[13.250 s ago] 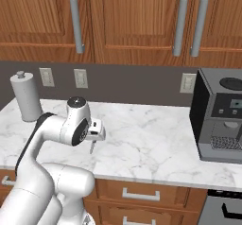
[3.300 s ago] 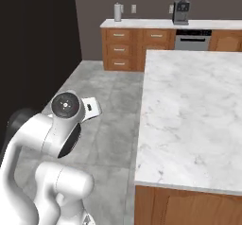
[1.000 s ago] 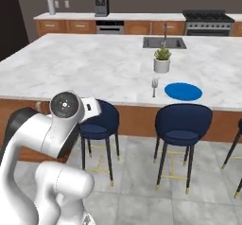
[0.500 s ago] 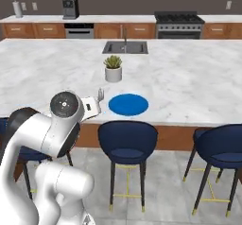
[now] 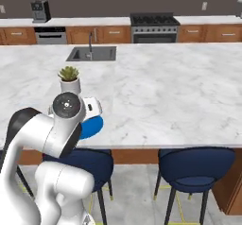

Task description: Take the fork and place it on the left side of the plate. Then take the spoon and place it on the right side of the plate. Make sure they're directly next to the plate.

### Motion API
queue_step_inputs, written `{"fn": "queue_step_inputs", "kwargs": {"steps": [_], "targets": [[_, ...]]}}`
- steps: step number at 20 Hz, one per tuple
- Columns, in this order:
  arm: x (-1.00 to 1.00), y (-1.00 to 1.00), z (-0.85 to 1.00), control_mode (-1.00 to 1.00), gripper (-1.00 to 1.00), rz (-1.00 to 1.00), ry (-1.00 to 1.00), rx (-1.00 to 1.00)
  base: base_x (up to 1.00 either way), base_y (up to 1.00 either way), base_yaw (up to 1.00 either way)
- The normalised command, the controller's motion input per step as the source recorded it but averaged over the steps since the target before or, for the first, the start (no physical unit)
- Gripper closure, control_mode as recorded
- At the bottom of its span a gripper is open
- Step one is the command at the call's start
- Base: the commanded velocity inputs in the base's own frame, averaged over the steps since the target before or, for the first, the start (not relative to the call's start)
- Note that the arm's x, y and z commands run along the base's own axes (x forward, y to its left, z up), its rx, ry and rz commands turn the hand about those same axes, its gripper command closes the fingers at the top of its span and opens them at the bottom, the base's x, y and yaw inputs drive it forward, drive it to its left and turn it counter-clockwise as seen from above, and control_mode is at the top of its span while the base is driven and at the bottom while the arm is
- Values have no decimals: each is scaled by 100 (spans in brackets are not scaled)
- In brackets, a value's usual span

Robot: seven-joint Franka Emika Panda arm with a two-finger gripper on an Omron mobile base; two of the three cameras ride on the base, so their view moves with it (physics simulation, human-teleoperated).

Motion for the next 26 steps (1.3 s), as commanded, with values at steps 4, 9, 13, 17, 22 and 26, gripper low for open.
{"fn": "queue_step_inputs", "kwargs": {"steps": [4, 9, 13, 17, 22, 26], "targets": [[0, 0, 0, 100, 100, 0, 0, 0, 91, 0, -6], [0, 0, 0, 100, 100, 0, 0, 0, 86, -20, 0], [0, 0, 0, 100, 100, 0, 0, 0, 87, -52, 9], [0, 0, 0, 100, 100, 0, 0, 0, 98, -39, 20], [9, -3, -4, -100, 100, 2, 1, 0, 48, -14, 14], [54, -28, -3, -100, 100, -5, 18, 0, 0, 0, 0]]}}
